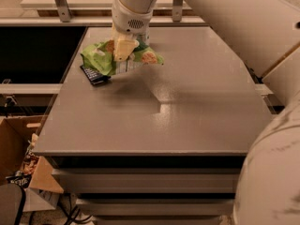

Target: Move green rice chip bag near rxbar blueberry

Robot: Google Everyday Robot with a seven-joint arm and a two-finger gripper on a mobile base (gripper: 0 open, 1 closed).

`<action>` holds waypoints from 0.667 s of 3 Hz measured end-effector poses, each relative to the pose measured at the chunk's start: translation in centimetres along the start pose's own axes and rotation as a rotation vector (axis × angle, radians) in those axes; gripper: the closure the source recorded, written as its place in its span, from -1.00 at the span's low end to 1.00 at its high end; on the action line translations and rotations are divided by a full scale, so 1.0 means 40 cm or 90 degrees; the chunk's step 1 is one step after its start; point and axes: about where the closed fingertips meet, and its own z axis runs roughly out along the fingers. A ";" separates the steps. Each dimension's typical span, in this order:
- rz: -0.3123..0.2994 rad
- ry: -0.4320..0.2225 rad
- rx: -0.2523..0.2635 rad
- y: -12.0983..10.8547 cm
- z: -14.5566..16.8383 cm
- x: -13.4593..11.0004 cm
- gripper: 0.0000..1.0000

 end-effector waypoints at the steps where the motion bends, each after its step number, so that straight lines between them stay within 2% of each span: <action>1: 0.013 0.005 0.005 -0.022 0.014 0.013 0.20; 2: 0.023 0.010 0.010 -0.042 0.021 0.032 -0.26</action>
Offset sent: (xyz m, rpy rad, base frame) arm 0.0334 -0.0130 -0.0052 -0.0024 -0.0074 -0.0713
